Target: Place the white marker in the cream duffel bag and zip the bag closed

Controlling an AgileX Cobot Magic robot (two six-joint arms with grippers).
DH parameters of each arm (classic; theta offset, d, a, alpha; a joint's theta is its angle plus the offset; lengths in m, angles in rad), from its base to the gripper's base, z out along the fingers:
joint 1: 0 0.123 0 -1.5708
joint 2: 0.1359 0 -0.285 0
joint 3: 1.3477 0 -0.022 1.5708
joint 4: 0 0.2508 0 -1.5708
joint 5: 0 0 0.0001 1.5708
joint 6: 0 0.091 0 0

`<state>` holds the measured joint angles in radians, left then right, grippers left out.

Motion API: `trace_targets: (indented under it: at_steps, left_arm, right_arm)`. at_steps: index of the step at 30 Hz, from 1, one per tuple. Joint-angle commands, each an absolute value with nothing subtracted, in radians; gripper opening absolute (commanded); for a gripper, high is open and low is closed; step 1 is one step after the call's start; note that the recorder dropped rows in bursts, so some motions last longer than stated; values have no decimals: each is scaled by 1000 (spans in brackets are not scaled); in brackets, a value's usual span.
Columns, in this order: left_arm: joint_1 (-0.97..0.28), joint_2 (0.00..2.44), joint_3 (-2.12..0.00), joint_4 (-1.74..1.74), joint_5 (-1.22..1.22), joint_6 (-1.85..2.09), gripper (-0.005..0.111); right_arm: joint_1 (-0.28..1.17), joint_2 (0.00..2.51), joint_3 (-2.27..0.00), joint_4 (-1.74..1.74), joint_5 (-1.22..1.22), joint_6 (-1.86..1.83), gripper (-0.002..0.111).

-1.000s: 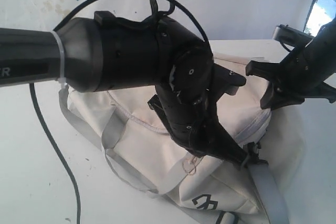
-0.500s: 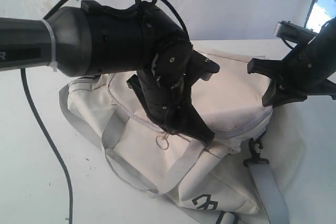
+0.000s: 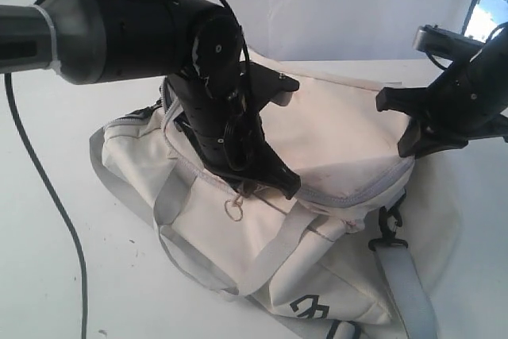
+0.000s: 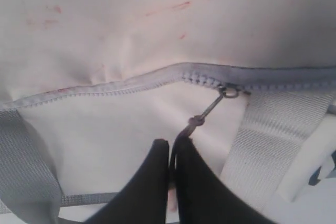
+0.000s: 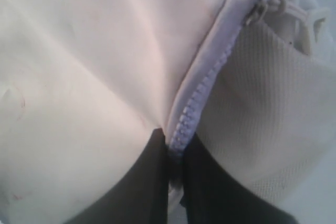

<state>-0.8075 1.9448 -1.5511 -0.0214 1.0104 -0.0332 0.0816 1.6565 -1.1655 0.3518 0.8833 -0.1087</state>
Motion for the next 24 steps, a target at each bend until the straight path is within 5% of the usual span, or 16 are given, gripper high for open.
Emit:
trace_targets:
  at_steps: [1,6,12,24]
  left_arm:
    - [-799,1931,-1549,-29,1067,52,0]
    - [-799,1931,-1549,-36,1072,80,0]
    - [-799,1931,-1549,-36,1065,114,0]
    - [-799,1931,-1549,-36,1065,187,0]
  right_arm:
    - [78,1645,-1161,295,886,-159,0]
    - [80,1631,-1165,295,928,-282,13]
    - [80,1583,-1165,295,995,-339,71]
    - [105,1501,-1165,467,1173,-609,61]
